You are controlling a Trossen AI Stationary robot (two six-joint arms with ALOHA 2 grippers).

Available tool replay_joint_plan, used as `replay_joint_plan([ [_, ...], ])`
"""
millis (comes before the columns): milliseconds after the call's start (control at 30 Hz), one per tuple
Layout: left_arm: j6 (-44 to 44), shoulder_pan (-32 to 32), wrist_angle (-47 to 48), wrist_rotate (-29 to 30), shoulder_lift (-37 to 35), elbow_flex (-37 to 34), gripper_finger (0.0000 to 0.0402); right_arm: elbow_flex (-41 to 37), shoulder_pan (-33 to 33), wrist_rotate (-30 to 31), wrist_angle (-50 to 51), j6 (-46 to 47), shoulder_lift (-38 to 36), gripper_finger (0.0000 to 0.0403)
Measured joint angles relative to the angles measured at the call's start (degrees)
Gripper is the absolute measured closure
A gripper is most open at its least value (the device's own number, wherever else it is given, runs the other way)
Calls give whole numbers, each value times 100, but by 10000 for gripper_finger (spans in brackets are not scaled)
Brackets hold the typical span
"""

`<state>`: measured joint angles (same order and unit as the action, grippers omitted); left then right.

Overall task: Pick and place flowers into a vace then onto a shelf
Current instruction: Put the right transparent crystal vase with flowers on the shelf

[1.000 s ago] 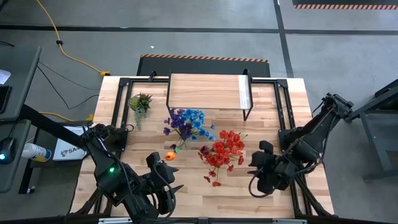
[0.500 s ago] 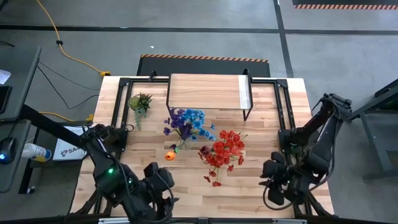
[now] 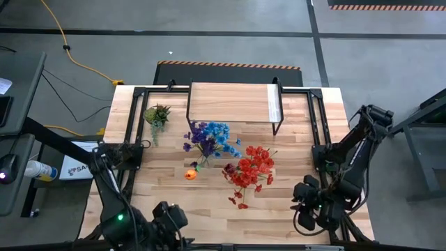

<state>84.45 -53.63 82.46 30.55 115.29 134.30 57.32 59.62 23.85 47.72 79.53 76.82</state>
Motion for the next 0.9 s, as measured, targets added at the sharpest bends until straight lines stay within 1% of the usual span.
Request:
replay_joint_plan([
  [200,449,-113,23,111,269,0,110,-276,-18,15,-229,2,0,289],
  [567,834,-115,89,152,761,0,110,-282,-75,17,-218,-272,0,289],
  [767,1269,-115,328,94,1010,0,110,-282,-75,-54,-214,-551,0,289],
  [900,1438,-115,364,-22,1046,0,110,-282,-75,-193,-214,-643,0,289],
])
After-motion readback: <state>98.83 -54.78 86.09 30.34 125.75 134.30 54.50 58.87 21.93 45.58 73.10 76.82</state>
